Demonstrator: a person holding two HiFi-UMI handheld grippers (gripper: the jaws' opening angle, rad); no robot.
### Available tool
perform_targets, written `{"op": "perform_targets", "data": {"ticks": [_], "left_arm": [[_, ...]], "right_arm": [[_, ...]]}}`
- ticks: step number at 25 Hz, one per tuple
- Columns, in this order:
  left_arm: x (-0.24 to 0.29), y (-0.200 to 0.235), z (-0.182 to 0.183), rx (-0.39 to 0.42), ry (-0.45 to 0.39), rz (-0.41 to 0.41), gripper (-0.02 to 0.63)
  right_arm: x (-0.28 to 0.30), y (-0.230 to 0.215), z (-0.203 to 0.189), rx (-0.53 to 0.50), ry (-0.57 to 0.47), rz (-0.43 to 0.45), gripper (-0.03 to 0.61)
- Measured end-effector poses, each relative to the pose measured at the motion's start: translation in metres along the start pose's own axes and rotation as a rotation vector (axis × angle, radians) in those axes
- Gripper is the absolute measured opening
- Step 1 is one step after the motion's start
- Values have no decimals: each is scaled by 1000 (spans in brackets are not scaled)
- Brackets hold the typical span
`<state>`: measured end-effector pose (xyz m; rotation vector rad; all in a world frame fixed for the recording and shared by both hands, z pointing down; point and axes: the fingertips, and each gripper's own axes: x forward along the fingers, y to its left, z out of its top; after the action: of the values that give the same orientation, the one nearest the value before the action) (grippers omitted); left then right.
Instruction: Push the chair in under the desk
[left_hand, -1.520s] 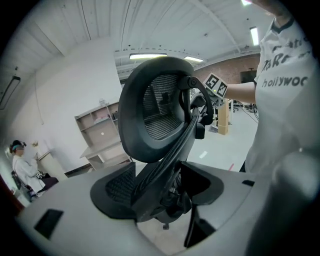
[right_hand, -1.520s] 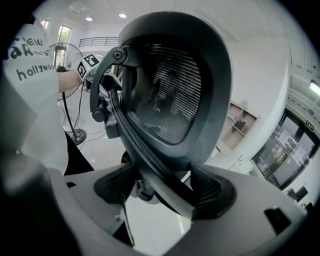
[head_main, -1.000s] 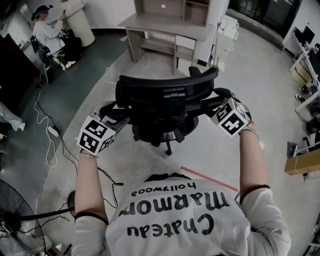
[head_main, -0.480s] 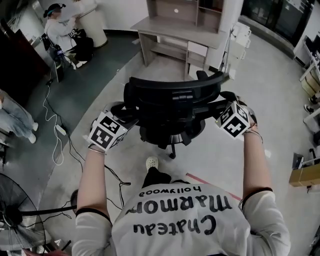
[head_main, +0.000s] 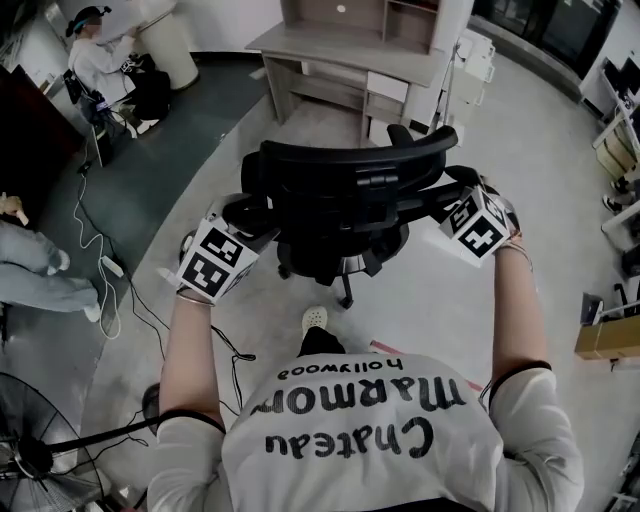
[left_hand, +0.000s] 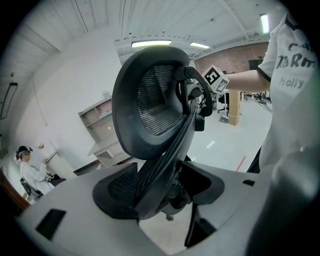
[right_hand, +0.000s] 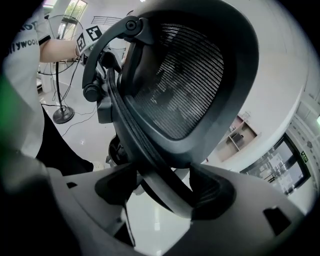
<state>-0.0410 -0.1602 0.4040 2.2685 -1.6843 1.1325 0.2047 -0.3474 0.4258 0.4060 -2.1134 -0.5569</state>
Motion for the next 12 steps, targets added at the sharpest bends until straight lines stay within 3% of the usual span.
{"op": "perform_targets", "data": {"ticks": [6, 12], "left_arm": [[21, 6, -6, 23, -24, 29, 284], [49, 66, 9, 17, -13, 7, 284]], "right_arm": [[20, -5, -5, 3, -24, -32, 330], [51, -48, 21, 19, -11, -35, 330]]}}
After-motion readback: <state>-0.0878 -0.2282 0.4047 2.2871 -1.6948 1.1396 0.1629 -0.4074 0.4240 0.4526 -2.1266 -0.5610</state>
